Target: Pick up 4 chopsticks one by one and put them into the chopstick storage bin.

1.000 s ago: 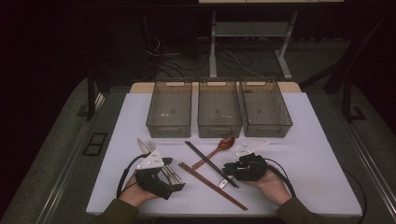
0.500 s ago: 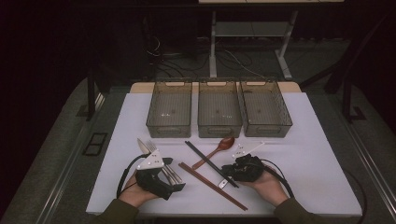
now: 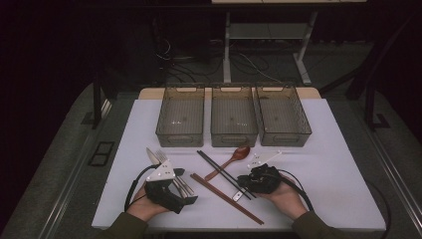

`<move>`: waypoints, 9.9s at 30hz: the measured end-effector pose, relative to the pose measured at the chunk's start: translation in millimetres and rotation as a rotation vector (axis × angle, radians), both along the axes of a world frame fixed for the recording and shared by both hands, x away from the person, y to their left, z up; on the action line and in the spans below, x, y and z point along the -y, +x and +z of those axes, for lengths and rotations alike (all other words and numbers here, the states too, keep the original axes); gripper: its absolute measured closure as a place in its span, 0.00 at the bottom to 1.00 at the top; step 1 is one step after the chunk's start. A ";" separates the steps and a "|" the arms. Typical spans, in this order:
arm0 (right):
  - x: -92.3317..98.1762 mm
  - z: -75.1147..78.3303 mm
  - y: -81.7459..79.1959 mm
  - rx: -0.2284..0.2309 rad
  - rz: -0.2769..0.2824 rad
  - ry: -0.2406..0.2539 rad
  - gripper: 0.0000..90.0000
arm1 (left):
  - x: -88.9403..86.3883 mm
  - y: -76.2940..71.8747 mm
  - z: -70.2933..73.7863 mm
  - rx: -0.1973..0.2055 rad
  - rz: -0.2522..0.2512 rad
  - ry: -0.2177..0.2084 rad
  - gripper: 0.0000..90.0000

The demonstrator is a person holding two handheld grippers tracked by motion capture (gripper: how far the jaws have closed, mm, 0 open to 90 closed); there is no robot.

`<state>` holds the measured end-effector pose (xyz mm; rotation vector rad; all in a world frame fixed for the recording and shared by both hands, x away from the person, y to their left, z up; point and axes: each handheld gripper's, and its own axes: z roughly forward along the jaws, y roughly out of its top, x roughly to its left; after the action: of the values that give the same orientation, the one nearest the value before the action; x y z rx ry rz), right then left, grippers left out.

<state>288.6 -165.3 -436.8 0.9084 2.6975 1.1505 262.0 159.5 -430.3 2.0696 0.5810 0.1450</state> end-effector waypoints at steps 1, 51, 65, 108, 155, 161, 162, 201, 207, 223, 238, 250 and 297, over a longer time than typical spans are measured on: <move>-0.3 -0.4 0.5 0.000 -0.003 0.001 0.89 | 0.1 -0.1 0.1 0.000 -0.001 0.000 0.00; -4.5 -8.4 6.0 0.014 -0.058 -0.047 0.95 | 1.3 -1.1 -0.3 -0.002 -0.020 0.002 0.00; -1.3 -4.9 5.8 0.018 -0.056 -0.028 0.95 | 1.0 -1.0 0.0 0.003 -0.025 0.003 0.00; 27.3 20.6 4.9 0.043 -0.032 0.114 0.95 | -1.4 -1.1 -0.5 -0.009 -0.018 -0.006 0.00; 42.4 62.2 30.8 0.103 -0.081 0.237 0.95 | -2.7 3.8 -4.5 0.000 -0.018 0.005 0.00; 40.9 64.8 38.1 0.106 -0.096 0.241 0.95 | -6.3 7.7 -5.6 0.000 -0.001 -0.014 0.00; 41.0 65.5 39.7 0.109 -0.099 0.241 0.95 | -7.3 8.5 -5.4 0.000 -0.001 -0.017 0.00; -9.1 85.4 99.7 0.098 -0.148 0.202 0.95 | -9.3 8.8 -4.7 0.000 0.006 -0.037 0.00; -23.4 83.8 109.5 0.100 -0.153 0.196 0.95 | -9.1 7.8 -4.2 -0.003 0.008 -0.043 0.00; -58.2 82.0 135.0 0.095 -0.172 0.142 0.95 | -8.2 7.2 -4.3 0.005 0.006 -0.037 0.00; -98.2 79.0 157.5 0.087 -0.175 0.104 0.95 | -7.4 6.4 -4.4 0.006 -0.003 -0.025 0.00; -125.5 72.2 168.4 0.081 -0.171 0.069 0.95 | -7.2 6.7 -4.5 0.008 -0.013 -0.022 0.00; -109.9 77.8 147.6 0.091 -0.116 0.121 0.48 | -7.2 7.4 -4.6 0.008 -0.017 -0.023 0.00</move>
<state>436.2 -55.4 -359.0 0.9885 2.4910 1.3086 269.4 166.7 -434.9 2.0505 0.5583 0.1359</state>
